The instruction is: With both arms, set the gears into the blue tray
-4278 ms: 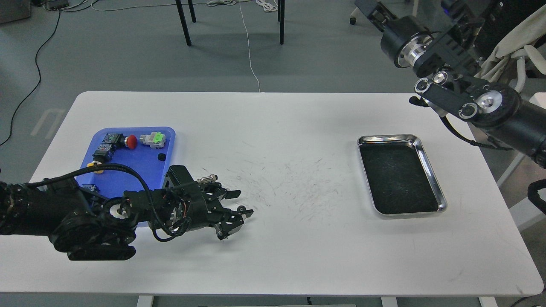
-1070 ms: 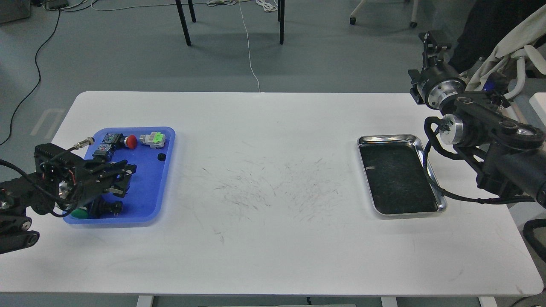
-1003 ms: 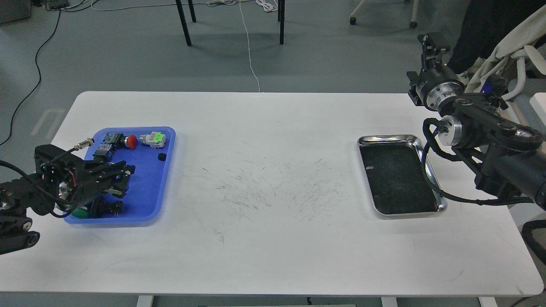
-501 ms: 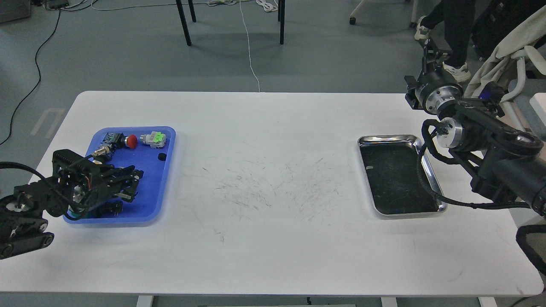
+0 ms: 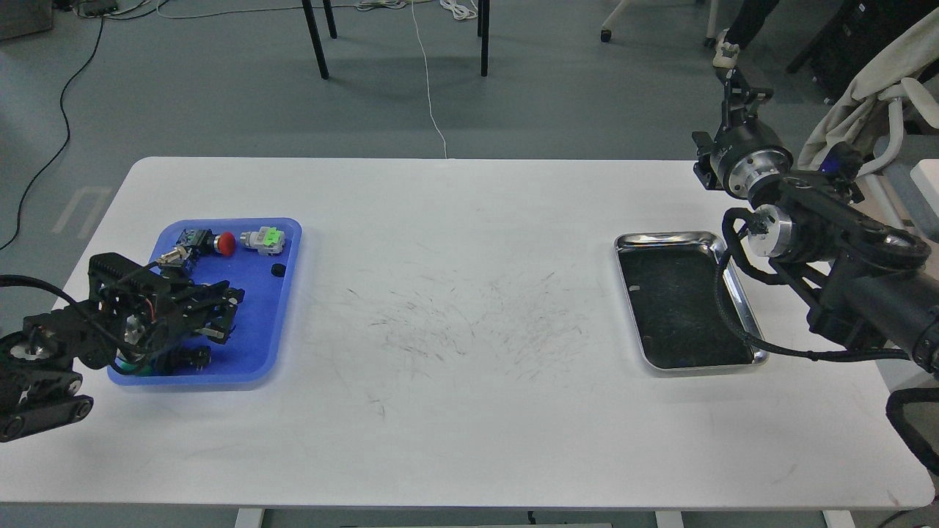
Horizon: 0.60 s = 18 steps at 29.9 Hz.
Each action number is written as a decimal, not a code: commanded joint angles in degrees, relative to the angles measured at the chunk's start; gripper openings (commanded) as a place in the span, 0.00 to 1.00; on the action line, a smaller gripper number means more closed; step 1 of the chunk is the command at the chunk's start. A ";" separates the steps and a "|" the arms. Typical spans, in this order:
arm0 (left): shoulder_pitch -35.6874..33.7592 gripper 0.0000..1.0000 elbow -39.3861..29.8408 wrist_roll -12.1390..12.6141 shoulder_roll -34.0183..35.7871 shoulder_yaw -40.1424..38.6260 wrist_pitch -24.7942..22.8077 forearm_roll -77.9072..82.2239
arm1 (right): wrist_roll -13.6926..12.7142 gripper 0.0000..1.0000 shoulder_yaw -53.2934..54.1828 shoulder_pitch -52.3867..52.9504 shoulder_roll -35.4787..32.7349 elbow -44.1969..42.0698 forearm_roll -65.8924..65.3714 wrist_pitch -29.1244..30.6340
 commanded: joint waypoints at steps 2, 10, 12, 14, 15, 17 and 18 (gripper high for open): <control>0.18 0.33 -0.18 0.00 0.06 -0.96 0.02 0.06 | 0.11 0.97 -0.04 -0.04 -0.08 0.00 -0.04 0.00; 0.01 0.41 -0.79 0.00 0.85 -2.88 0.02 -0.02 | 0.11 0.97 -0.22 0.04 -0.08 0.00 -0.04 0.00; 0.01 0.43 -0.79 0.00 1.29 -4.55 -0.06 -0.02 | 0.11 0.97 -0.22 0.13 -0.08 0.00 -0.04 0.00; -0.08 0.45 -0.88 0.00 2.17 -5.61 -0.15 -0.02 | 0.11 0.97 -0.22 0.22 -0.08 0.00 -0.04 0.00; -0.43 0.47 -1.14 0.09 3.22 -6.23 -0.33 -0.11 | 0.11 0.97 -0.13 0.22 -0.08 0.00 -0.04 0.00; -0.87 0.54 -2.72 0.00 5.59 -8.59 -1.38 -0.46 | 0.11 0.97 -0.04 0.22 -0.17 0.08 -0.04 0.00; -0.96 0.57 -3.42 0.00 6.56 -10.17 -2.08 -0.99 | -0.15 0.97 0.13 0.22 -0.17 0.08 -0.04 0.00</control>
